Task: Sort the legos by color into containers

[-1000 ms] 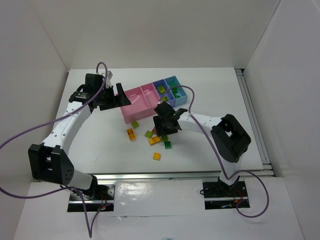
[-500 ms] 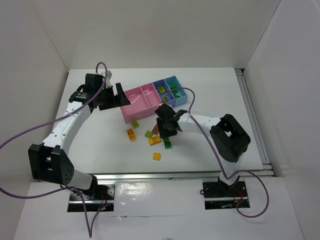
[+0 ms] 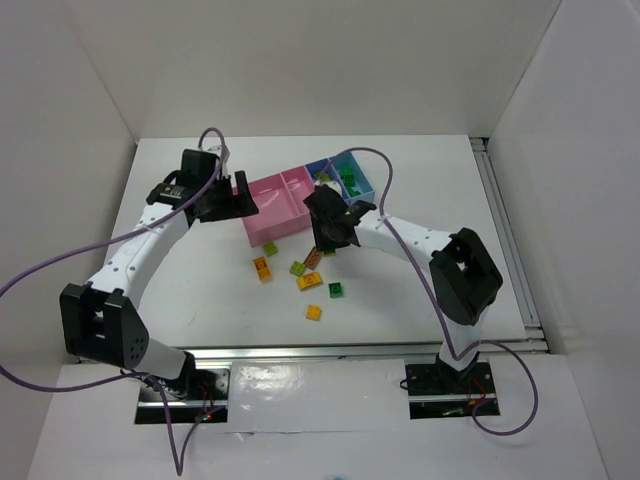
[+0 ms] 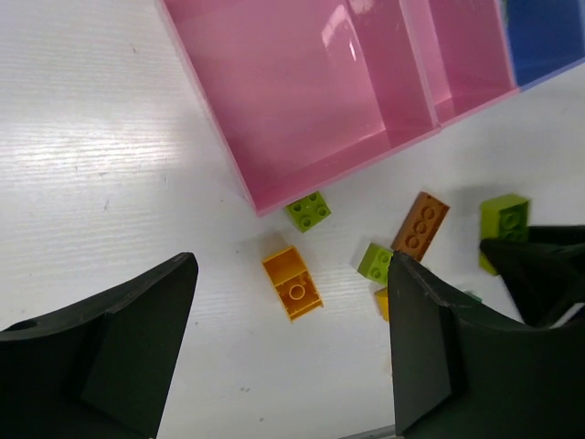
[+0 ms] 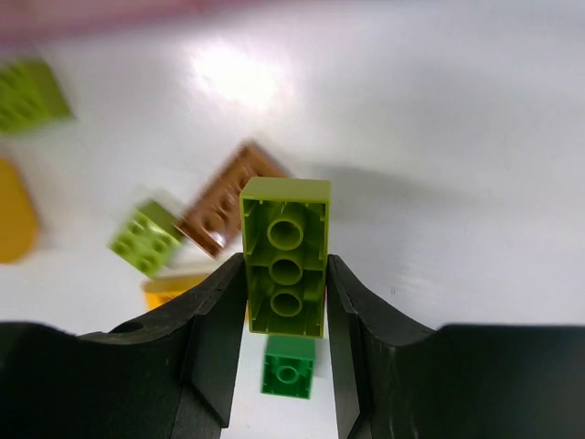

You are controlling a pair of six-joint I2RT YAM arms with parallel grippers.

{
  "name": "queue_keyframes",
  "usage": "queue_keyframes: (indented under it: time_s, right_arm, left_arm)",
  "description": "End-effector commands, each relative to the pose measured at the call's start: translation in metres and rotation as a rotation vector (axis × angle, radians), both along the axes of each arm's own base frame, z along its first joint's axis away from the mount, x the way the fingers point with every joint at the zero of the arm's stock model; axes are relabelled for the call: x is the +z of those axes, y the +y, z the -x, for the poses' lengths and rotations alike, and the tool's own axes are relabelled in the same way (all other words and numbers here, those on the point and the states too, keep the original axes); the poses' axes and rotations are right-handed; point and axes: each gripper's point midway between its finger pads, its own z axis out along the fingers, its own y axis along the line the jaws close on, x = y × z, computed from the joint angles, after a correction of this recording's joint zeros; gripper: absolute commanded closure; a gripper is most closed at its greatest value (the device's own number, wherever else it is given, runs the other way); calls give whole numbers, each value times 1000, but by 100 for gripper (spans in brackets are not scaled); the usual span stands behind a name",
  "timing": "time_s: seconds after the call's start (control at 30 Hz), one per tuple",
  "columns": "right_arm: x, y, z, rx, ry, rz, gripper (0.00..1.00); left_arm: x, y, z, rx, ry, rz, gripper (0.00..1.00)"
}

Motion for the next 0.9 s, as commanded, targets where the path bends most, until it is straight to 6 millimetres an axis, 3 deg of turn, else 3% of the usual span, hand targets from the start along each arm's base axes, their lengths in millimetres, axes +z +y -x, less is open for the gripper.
queue_keyframes:
  time_s: [0.0, 0.13, 0.17, 0.23, 0.3, 0.43, 0.5, 0.53, 0.63, 0.7, 0.77, 0.8, 0.87]
  right_arm:
    - [55, -5, -39, -71, -135, -35, 60]
    - [68, -3, -75, -112, -190, -72, 60]
    - [81, 0, -88, -124, -222, -98, 60]
    - [74, -3, -108, -138, -219, -90, 60]
    - [86, 1, -124, -117, -250, -83, 60]
    - [80, -18, -157, -131, -293, -30, 57]
    - [69, -21, -164, -142, -284, -22, 56]
    - [77, -21, -175, -147, -318, -38, 56]
    - [72, -6, -186, -106, -324, -67, 56]
    - [62, -7, -194, -123, -323, -41, 55]
    - [67, -8, -204, -135, -341, -51, 55]
    - [62, -5, -207, -129, -334, -55, 52]
    - [73, 1, -216, -131, -363, -74, 38]
  left_arm:
    - [-15, 3, 1, 20, 39, -161, 14]
    - [-19, 3, 9, 32, 69, -147, 12]
    - [-19, 1, 10, 25, 70, -139, 11]
    - [-24, -1, 13, 33, 90, -118, 11]
    - [-28, -6, 17, 22, 106, -96, 11]
    - [-31, -18, 14, -4, 117, -36, 11]
    - [-30, -19, 11, -4, 116, -36, 11]
    - [-34, -19, 10, -4, 128, -39, 11]
    - [-32, -20, 4, -13, 121, -44, 11]
    - [-34, -20, 4, -20, 128, -52, 10]
    - [-33, -22, 5, -27, 130, -44, 8]
    - [-33, -23, 5, -32, 131, -37, 8]
    - [-34, -22, 8, -39, 131, -43, 8]
